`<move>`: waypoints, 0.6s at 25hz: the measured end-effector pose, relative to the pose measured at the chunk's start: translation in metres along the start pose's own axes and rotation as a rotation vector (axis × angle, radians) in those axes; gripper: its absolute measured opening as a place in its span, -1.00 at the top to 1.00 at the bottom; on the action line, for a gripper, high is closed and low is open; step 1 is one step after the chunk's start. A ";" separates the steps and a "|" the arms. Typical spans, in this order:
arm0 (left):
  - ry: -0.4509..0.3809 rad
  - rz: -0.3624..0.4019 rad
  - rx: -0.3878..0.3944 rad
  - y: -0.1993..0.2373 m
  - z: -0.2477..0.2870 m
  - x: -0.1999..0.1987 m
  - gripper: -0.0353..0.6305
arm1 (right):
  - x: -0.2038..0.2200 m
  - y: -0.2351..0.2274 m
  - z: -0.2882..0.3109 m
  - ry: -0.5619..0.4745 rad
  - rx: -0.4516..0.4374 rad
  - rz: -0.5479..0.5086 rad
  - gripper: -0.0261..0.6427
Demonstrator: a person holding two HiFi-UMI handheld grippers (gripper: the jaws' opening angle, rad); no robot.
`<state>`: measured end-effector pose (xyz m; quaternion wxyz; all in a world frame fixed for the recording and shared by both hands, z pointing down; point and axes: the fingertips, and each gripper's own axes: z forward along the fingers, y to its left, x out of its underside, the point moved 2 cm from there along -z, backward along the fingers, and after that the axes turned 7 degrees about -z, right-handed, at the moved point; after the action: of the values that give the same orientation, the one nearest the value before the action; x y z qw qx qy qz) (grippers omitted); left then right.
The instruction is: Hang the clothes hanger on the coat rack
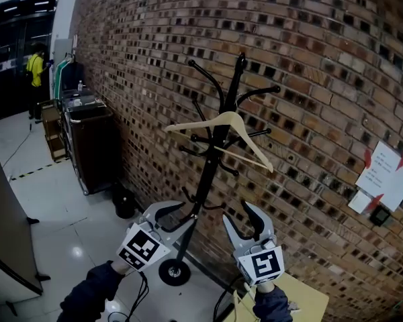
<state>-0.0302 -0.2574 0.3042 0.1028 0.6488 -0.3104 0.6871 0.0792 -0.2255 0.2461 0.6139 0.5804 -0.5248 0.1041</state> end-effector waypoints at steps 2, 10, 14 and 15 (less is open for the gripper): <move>-0.010 0.001 0.002 -0.004 -0.001 -0.002 0.43 | 0.004 0.014 -0.010 0.013 0.003 0.028 0.29; 0.013 -0.053 0.040 -0.019 -0.007 0.019 0.47 | 0.014 0.045 -0.014 0.064 -0.026 0.093 0.36; 0.011 -0.059 0.031 -0.014 -0.013 0.020 0.48 | 0.007 0.043 -0.009 0.048 -0.009 0.097 0.38; 0.013 -0.062 0.030 -0.013 -0.015 0.021 0.48 | 0.005 0.044 -0.009 0.043 0.001 0.093 0.41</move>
<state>-0.0385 -0.2446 0.3287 0.1164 0.6551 -0.2791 0.6924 0.0540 -0.2077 0.2785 0.6192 0.5533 -0.5379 0.1454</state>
